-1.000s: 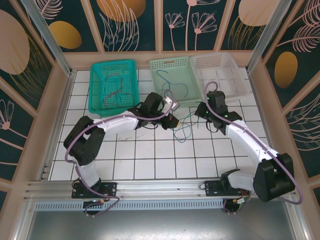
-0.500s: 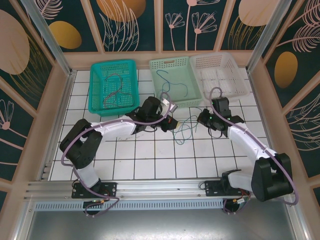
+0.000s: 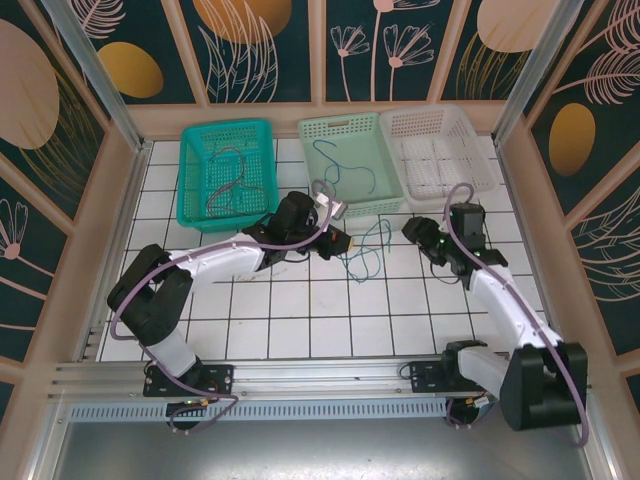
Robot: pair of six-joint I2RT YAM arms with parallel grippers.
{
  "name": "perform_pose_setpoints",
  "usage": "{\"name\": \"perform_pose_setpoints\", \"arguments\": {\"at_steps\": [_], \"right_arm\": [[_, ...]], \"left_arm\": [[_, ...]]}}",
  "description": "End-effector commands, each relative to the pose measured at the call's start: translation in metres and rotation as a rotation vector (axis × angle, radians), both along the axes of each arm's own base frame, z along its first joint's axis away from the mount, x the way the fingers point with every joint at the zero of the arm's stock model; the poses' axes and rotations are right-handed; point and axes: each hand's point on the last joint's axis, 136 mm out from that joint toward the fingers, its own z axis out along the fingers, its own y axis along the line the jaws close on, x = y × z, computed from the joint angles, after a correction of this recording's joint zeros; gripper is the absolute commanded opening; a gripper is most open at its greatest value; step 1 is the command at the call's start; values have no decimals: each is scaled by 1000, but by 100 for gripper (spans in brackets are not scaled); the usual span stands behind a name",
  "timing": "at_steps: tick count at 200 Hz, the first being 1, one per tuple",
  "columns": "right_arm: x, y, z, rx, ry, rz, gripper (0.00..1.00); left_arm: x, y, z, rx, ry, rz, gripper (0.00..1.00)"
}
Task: Untangle the cables
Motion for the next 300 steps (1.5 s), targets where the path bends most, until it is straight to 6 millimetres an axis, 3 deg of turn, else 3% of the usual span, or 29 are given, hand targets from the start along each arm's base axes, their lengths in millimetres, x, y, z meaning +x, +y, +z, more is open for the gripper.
{"name": "perform_pose_setpoints", "arguments": {"at_steps": [1, 37, 60, 112, 153, 175, 200, 208, 226, 262, 300], "right_arm": [[-11, 5, 2, 40, -33, -7, 53], [-28, 46, 4, 119, -95, 103, 49], [-29, 66, 5, 150, -112, 154, 53], [-13, 90, 18, 229, -180, 187, 56], [-14, 115, 13, 232, -164, 293, 49], [-15, 121, 13, 237, -167, 314, 39], [-13, 122, 18, 233, -186, 319, 19], [-14, 122, 20, 233, -192, 328, 17], [-17, 123, 20, 236, -192, 341, 30], [-22, 116, 16, 225, -187, 321, 37], [-30, 116, 16, 246, -180, 347, 38]], "left_arm": [[14, -2, 20, -78, -2, 72, 0], [24, -1, 33, -123, -9, 132, 0], [26, -2, 41, -143, -30, 137, 0], [20, -1, 50, -189, -46, 124, 0], [24, -3, 56, -222, -45, 143, 0], [26, -4, 59, -244, -44, 152, 0], [28, -4, 61, -256, -43, 159, 0], [25, -1, 49, -233, -25, 163, 0], [25, 0, 47, -228, -28, 173, 0], [28, 1, 49, -230, -34, 189, 0], [29, 1, 49, -229, -32, 192, 0]]}}
